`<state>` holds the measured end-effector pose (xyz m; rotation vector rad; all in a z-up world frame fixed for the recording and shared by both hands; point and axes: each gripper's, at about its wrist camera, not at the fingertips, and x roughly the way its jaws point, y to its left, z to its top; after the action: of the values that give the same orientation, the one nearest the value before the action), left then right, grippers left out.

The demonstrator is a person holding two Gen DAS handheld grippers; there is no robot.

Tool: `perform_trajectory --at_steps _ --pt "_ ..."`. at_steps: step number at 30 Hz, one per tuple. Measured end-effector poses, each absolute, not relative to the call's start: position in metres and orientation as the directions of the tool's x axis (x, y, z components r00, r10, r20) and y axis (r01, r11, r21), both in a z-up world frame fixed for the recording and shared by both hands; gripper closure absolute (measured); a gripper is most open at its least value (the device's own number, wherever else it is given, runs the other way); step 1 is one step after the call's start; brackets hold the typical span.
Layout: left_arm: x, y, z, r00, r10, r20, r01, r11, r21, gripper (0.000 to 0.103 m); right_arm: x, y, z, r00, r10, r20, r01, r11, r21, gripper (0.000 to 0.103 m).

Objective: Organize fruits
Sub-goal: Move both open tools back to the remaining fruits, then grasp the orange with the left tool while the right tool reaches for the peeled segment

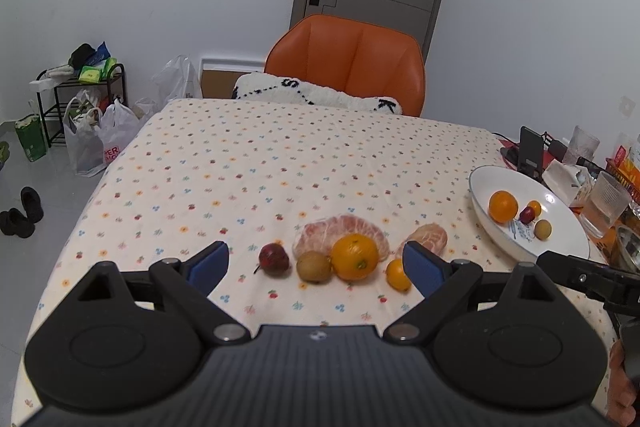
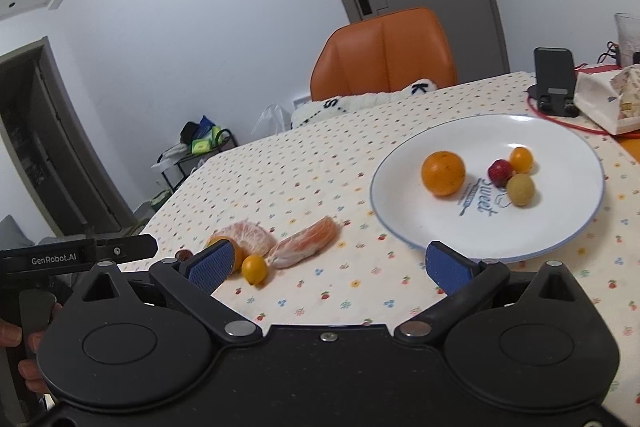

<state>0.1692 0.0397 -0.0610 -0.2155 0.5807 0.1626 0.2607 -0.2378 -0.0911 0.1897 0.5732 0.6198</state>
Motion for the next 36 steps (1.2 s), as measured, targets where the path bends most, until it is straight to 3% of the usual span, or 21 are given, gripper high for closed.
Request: perform_trajectory --at_steps 7,10,19,32,36 --pt "0.17 0.046 -0.07 0.821 0.083 -0.565 -0.21 0.964 -0.165 0.011 0.264 -0.222 -0.094 0.649 0.605 -0.462 -0.512 0.796 0.323 0.002" --pt "0.172 0.048 -0.074 0.825 0.073 -0.561 -0.203 0.964 -0.174 0.015 0.268 -0.215 -0.096 0.64 0.607 -0.471 -0.515 0.794 0.323 0.007" --pt "0.187 0.049 -0.088 0.813 0.033 -0.581 -0.173 0.967 -0.188 0.049 0.281 -0.2 -0.104 0.618 0.604 -0.503 -0.514 0.795 0.323 0.024" --pt "0.206 0.037 -0.088 0.819 -0.037 -0.572 -0.099 0.974 -0.204 0.056 0.301 -0.183 -0.113 0.591 0.607 -0.531 -0.513 0.791 0.333 0.034" --pt "0.215 0.033 -0.093 0.811 -0.056 -0.583 -0.084 0.974 -0.21 0.058 0.307 -0.178 -0.114 0.577 0.616 -0.536 -0.524 0.783 0.335 0.042"
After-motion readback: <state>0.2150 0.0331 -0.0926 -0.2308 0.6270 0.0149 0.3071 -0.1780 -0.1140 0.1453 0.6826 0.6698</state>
